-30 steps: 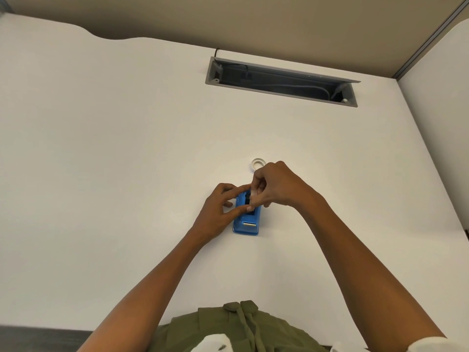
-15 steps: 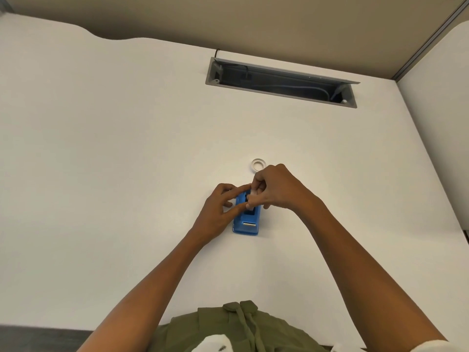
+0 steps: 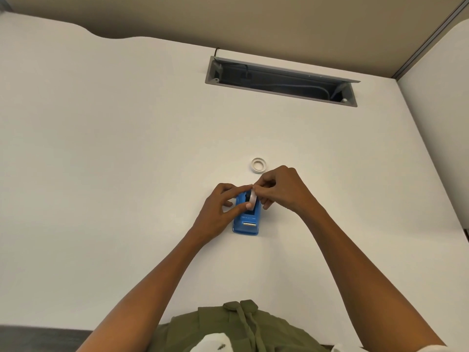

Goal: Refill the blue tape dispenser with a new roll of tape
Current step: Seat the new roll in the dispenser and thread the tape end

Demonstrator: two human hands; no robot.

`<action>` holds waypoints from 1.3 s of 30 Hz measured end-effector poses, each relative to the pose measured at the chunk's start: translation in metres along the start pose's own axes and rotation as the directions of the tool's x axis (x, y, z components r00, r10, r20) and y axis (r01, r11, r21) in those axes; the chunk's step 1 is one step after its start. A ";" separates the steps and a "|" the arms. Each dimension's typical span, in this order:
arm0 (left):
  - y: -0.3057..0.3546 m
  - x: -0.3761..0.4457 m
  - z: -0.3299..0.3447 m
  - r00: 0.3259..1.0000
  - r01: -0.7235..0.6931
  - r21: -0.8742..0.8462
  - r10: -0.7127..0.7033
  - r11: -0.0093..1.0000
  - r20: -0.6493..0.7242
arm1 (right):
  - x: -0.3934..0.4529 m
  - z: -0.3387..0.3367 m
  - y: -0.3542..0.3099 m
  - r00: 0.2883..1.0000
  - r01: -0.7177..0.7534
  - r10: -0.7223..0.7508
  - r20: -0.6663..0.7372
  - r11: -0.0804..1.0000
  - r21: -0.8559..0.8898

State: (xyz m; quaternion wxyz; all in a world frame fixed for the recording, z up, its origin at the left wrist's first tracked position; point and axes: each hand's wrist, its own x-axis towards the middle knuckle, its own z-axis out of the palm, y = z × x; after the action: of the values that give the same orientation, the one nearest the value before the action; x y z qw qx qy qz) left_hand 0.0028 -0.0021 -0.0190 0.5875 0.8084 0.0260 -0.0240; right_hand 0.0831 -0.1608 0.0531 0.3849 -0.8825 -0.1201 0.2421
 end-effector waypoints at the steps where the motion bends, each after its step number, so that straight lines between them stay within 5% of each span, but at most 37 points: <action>1: 0.000 0.000 0.000 1.000 -0.006 -0.009 0.006 1.000 -0.005 | -0.002 0.000 0.002 1.000 -0.002 0.002 0.011 0.999 0.042; 8: -0.003 -0.001 0.000 1.000 -0.025 0.011 0.025 1.000 -0.005 | -0.010 0.004 0.010 0.998 -0.060 0.064 -0.001 0.948 0.312; 11: -0.004 -0.001 -0.001 0.999 -0.041 0.031 0.041 0.999 0.017 | -0.012 0.011 0.012 0.991 -0.040 0.080 -0.111 0.945 0.325; 15: -0.005 -0.001 -0.002 0.999 -0.045 0.034 0.045 0.998 0.018 | -0.012 0.014 0.012 0.974 0.001 0.062 -0.219 0.961 0.276; 23: -0.006 0.000 -0.003 0.998 -0.057 0.042 0.055 0.998 0.031 | -0.011 -0.003 0.001 0.999 0.031 -0.032 -0.014 0.999 -0.043; 39: -0.004 0.000 -0.004 0.998 -0.050 0.038 0.049 0.998 0.042 | -0.002 -0.001 -0.024 0.995 -0.007 0.030 0.098 0.973 -0.229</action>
State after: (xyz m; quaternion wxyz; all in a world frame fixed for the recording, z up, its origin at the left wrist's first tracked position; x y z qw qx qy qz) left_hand 0.0030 0.0024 -0.0214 0.5724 0.8195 -0.0066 -0.0265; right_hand 0.0817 -0.1459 0.0721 0.2722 -0.9086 -0.1581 0.2743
